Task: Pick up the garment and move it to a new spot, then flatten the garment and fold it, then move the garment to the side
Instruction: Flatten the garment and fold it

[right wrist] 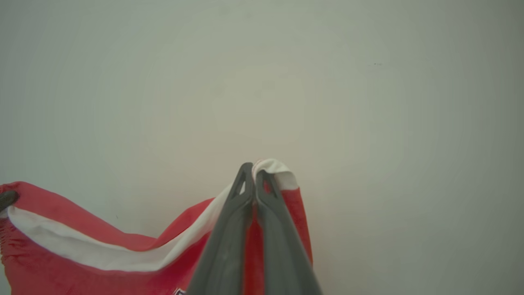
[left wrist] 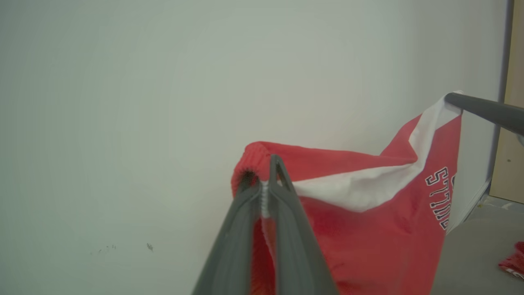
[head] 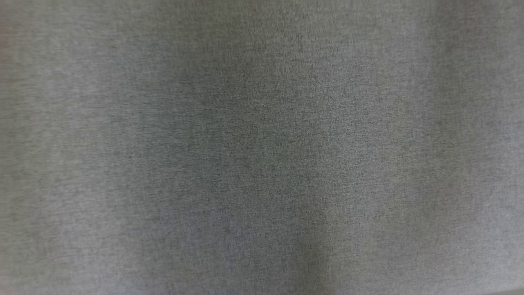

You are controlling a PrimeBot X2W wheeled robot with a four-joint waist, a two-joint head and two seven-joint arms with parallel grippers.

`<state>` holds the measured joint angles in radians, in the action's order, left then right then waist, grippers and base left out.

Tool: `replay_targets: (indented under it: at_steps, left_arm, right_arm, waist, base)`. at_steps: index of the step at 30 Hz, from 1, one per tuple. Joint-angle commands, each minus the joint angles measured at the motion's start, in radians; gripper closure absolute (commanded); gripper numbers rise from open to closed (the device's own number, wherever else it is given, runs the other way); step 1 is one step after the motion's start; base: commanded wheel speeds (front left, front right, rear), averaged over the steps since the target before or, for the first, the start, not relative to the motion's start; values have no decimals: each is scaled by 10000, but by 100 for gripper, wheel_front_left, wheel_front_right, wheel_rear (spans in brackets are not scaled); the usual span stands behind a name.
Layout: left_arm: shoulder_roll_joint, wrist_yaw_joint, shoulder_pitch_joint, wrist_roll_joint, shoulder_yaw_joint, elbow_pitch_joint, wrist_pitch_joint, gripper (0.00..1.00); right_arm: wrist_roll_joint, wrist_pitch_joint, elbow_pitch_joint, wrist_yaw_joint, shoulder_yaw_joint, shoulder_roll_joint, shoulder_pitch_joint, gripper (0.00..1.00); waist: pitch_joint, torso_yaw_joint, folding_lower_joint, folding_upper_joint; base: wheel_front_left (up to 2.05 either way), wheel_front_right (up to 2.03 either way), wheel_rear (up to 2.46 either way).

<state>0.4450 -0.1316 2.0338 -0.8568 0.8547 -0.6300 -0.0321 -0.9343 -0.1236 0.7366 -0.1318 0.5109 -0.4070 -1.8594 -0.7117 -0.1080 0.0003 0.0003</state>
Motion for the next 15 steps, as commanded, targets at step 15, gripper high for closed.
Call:
replay_targets:
  at_steps: [15]
  left_arm:
    - [522, 22, -1264, -1294, 1738, -242, -1737, 100]
  right_arm:
    - [-962, -900, -121, 28, 1477, -313, 1398, 100]
  waist:
    - [-54, -226, -3, -3]
  base:
    - [0, 0, 0]
